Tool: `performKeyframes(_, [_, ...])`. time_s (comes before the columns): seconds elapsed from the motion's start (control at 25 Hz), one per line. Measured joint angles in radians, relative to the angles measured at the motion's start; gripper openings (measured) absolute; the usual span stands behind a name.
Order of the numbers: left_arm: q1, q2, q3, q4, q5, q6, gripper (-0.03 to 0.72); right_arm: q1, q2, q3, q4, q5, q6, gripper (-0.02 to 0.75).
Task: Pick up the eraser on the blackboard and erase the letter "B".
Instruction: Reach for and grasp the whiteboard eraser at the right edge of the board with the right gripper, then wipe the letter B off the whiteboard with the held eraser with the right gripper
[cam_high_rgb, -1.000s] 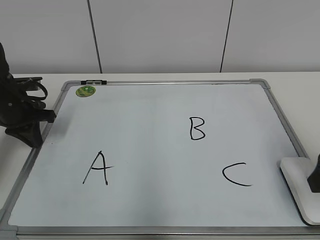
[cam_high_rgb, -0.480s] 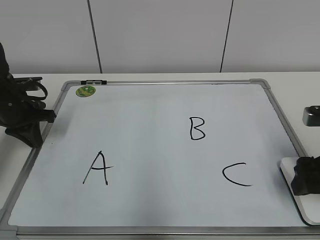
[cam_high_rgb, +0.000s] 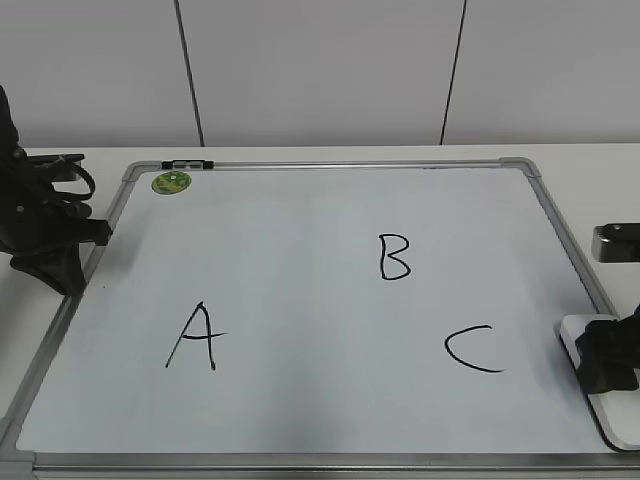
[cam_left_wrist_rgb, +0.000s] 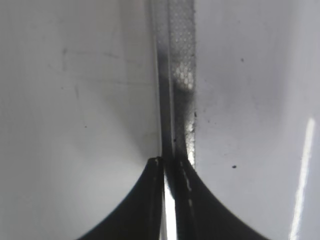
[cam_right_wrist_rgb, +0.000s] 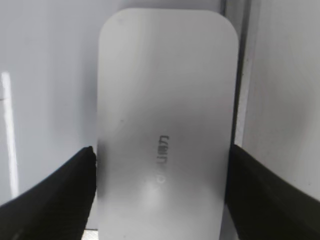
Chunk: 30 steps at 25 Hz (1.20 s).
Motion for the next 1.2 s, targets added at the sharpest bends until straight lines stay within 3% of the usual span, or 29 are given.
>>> performKeyframes(0.2, [0.000,0.000,0.000,0.000,0.000,0.000,0.011,0.000,0.002,0.000,-0.015,-0.002,0.004,0.556])
performKeyframes(1.2, [0.000,0.000,0.000,-0.002,0.002,0.000,0.011,0.000,-0.114,-0.041,-0.009,0.044,0.006,0.552])
